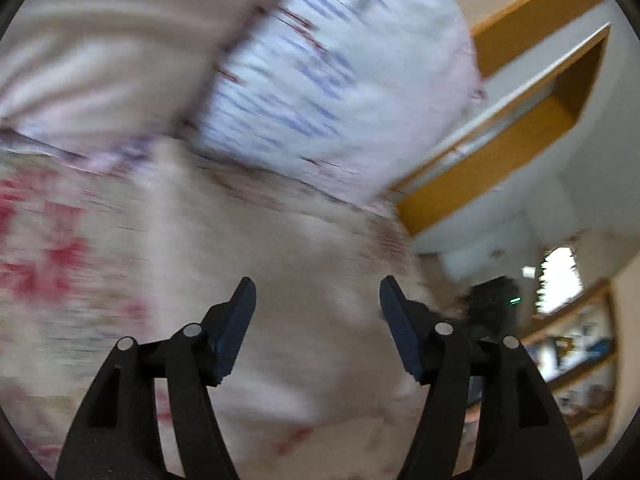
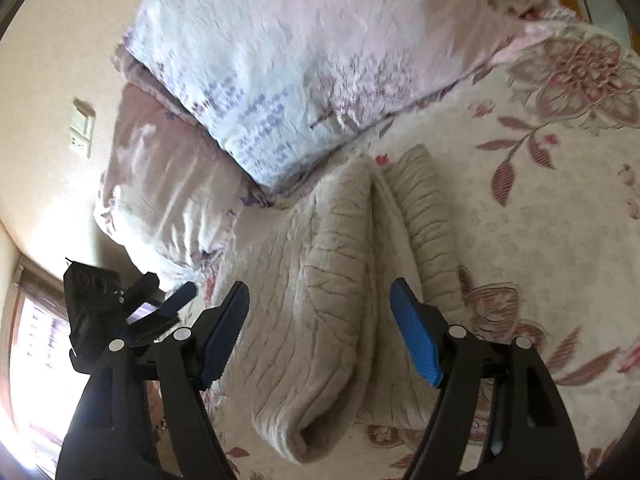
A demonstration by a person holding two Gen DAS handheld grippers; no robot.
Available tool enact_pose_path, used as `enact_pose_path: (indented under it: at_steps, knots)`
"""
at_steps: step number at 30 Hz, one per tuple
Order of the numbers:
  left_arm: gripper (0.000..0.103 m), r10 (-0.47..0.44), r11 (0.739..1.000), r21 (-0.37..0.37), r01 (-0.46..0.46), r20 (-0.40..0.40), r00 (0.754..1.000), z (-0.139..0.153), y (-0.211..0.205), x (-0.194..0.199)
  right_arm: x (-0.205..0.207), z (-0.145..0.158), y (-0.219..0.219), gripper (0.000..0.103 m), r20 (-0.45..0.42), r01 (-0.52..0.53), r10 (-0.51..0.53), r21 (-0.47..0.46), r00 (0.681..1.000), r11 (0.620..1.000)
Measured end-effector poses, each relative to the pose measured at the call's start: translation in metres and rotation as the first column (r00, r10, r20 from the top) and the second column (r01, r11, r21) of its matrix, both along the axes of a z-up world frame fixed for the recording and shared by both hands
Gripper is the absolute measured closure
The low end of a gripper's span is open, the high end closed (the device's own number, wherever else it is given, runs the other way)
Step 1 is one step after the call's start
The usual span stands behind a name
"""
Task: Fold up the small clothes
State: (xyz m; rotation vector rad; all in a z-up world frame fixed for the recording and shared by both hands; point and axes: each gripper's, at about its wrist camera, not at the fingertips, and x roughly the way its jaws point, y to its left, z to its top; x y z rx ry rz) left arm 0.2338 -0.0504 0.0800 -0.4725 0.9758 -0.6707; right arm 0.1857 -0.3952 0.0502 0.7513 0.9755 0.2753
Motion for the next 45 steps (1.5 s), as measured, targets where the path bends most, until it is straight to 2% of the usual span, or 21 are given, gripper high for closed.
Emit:
enact_pose_path:
  at_steps: [3, 7, 8, 11, 15, 17, 18, 19, 20, 21, 22, 24, 27, 31, 33, 34, 36, 37, 39, 42, 45]
  knots:
    - [0.039, 0.059, 0.993, 0.107, -0.057, -0.010, 0.998, -0.013, 0.019, 0.001, 0.009, -0.010, 0.005, 0.029, -0.058, -0.027, 0.026, -0.009, 0.998, 1.000]
    - [0.039, 0.086, 0.984, 0.163, -0.073, -0.075, 0.993, -0.041, 0.030, 0.004, 0.018, -0.020, 0.015, 0.037, -0.114, -0.080, 0.079, -0.007, 0.990, 0.997]
    - [0.039, 0.082, 0.984, 0.165, -0.066, -0.093, 0.992, -0.048, 0.030, 0.005, 0.020, -0.021, 0.016, 0.041, -0.111, -0.094, 0.095, 0.016, 0.989, 0.995]
    - [0.039, 0.069, 0.990, 0.133, -0.051, -0.134, 0.989, -0.060, 0.032, 0.007, 0.031, -0.031, 0.016, 0.042, -0.111, -0.108, 0.121, 0.119, 0.986, 0.987]
    - [0.038, 0.050, 0.994, 0.102, -0.034, -0.157, 0.986, -0.064, 0.031, 0.010, 0.045, -0.040, 0.008, 0.049, -0.117, -0.060, 0.079, 0.156, 0.990, 0.986]
    - [0.036, 0.049, 0.994, 0.100, -0.033, -0.163, 0.985, -0.064, 0.035, 0.009, 0.053, -0.042, 0.004, 0.058, -0.115, -0.035, 0.054, 0.158, 0.992, 0.987]
    - [0.036, 0.048, 0.995, 0.095, -0.032, -0.170, 0.984, -0.066, 0.036, 0.009, 0.057, -0.042, 0.004, 0.063, -0.120, -0.031, 0.049, 0.142, 0.992, 0.989]
    - [0.035, 0.047, 0.995, 0.091, -0.032, -0.176, 0.983, -0.067, 0.035, 0.011, 0.061, -0.042, 0.008, 0.075, -0.124, -0.035, 0.050, 0.117, 0.991, 0.992]
    - [0.035, 0.046, 0.996, 0.087, -0.030, -0.182, 0.982, -0.069, 0.032, 0.012, 0.062, -0.040, 0.011, 0.081, -0.112, -0.046, 0.056, 0.087, 0.992, 0.995]
    - [0.034, 0.045, 0.996, 0.082, -0.030, -0.188, 0.981, -0.070, 0.032, 0.012, 0.060, -0.032, 0.016, 0.082, -0.082, -0.057, 0.060, 0.037, 0.995, 0.998]
    - [0.034, 0.046, 0.996, 0.081, -0.031, -0.189, 0.981, -0.069, 0.033, 0.012, 0.057, -0.018, 0.026, 0.083, -0.036, -0.075, 0.073, -0.063, 0.997, 0.995]
    - [0.034, 0.047, 0.996, 0.084, -0.031, -0.187, 0.981, -0.069, 0.032, 0.013, 0.051, 0.003, 0.044, 0.084, 0.041, -0.094, 0.104, -0.210, 0.994, 0.973]
    - [0.034, 0.040, 0.997, 0.078, -0.025, -0.191, 0.981, -0.066, 0.032, 0.011, 0.031, 0.047, 0.079, 0.085, 0.202, -0.095, 0.205, -0.450, 0.958, 0.888]
    - [0.034, 0.027, 0.997, 0.074, -0.014, -0.185, 0.982, -0.063, 0.031, 0.004, 0.008, 0.081, 0.109, 0.086, 0.354, -0.014, 0.304, -0.632, 0.885, 0.775]
    - [0.034, 0.018, 0.998, 0.064, -0.006, -0.184, 0.983, -0.061, 0.029, 0.003, 0.005, 0.087, 0.111, 0.086, 0.379, 0.020, 0.313, -0.664, 0.871, 0.748]
    - [0.034, 0.013, 0.998, 0.063, -0.001, -0.181, 0.983, -0.060, 0.028, 0.002, 0.008, 0.083, 0.107, 0.086, 0.359, 0.022, 0.309, -0.683, 0.881, 0.730]
    - [0.034, -0.001, 0.997, 0.072, 0.014, -0.177, 0.984, -0.058, 0.023, 0.000, 0.020, 0.066, 0.095, 0.086, 0.283, 0.013, 0.263, -0.703, 0.922, 0.711]
    - [0.034, -0.010, 0.997, 0.075, 0.024, -0.178, 0.984, -0.058, 0.020, -0.001, 0.027, 0.049, 0.083, 0.086, 0.226, -0.003, 0.223, -0.695, 0.948, 0.719]
    - [0.034, -0.030, 0.996, 0.078, 0.044, -0.180, 0.983, -0.059, 0.015, -0.004, 0.028, 0.034, 0.069, 0.087, 0.186, -0.009, 0.178, -0.667, 0.966, 0.745]
    - [0.034, -0.050, 0.994, 0.088, 0.066, -0.169, 0.984, -0.057, 0.009, -0.006, 0.020, 0.038, 0.052, 0.087, 0.224, 0.022, 0.136, -0.588, 0.965, 0.808]
    - [0.034, -0.067, 0.994, 0.077, 0.081, -0.165, 0.984, -0.055, 0.005, -0.005, 0.017, 0.047, 0.045, 0.087, 0.253, 0.062, 0.114, -0.597, 0.961, 0.800]
